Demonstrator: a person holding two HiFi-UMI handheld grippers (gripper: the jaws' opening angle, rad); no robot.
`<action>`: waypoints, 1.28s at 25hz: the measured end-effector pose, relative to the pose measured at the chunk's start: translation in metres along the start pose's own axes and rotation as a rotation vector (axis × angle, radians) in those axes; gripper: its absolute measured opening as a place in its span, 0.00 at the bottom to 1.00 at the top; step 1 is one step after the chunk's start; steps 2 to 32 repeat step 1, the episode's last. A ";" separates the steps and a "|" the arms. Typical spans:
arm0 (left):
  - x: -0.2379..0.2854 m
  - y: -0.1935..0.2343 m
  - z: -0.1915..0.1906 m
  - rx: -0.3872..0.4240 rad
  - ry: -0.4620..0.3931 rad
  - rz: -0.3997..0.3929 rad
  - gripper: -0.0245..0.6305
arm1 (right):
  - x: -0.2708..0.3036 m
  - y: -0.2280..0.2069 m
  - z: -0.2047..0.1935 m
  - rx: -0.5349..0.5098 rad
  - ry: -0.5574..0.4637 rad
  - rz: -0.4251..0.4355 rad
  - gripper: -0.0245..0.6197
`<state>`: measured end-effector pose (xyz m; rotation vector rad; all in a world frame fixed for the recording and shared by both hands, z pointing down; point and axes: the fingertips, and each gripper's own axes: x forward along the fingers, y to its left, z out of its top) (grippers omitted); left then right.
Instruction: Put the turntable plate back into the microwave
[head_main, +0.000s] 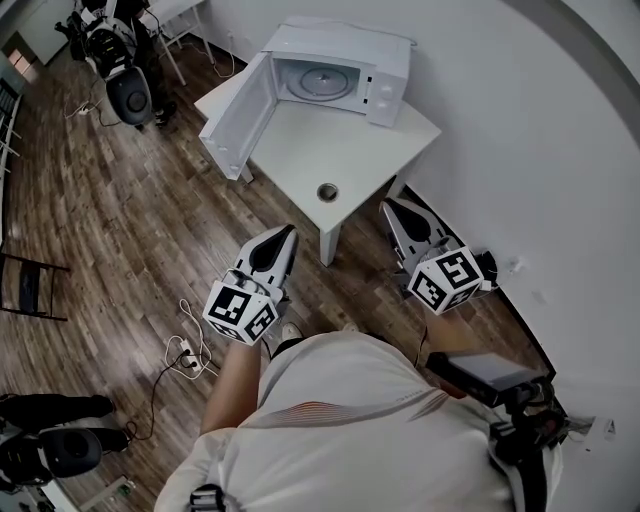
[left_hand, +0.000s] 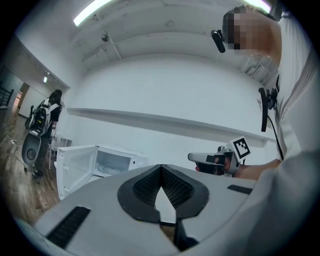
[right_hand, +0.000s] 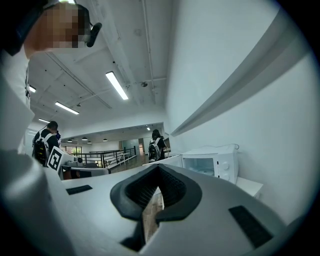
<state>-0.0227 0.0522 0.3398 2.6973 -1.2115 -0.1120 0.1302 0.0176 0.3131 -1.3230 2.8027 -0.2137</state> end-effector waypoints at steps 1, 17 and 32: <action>-0.001 0.001 0.001 -0.008 -0.004 -0.003 0.05 | 0.000 0.001 0.000 0.000 0.001 -0.002 0.05; -0.001 0.001 0.001 -0.008 -0.004 -0.003 0.05 | 0.000 0.001 0.000 0.000 0.001 -0.002 0.05; -0.001 0.001 0.001 -0.008 -0.004 -0.003 0.05 | 0.000 0.001 0.000 0.000 0.001 -0.002 0.05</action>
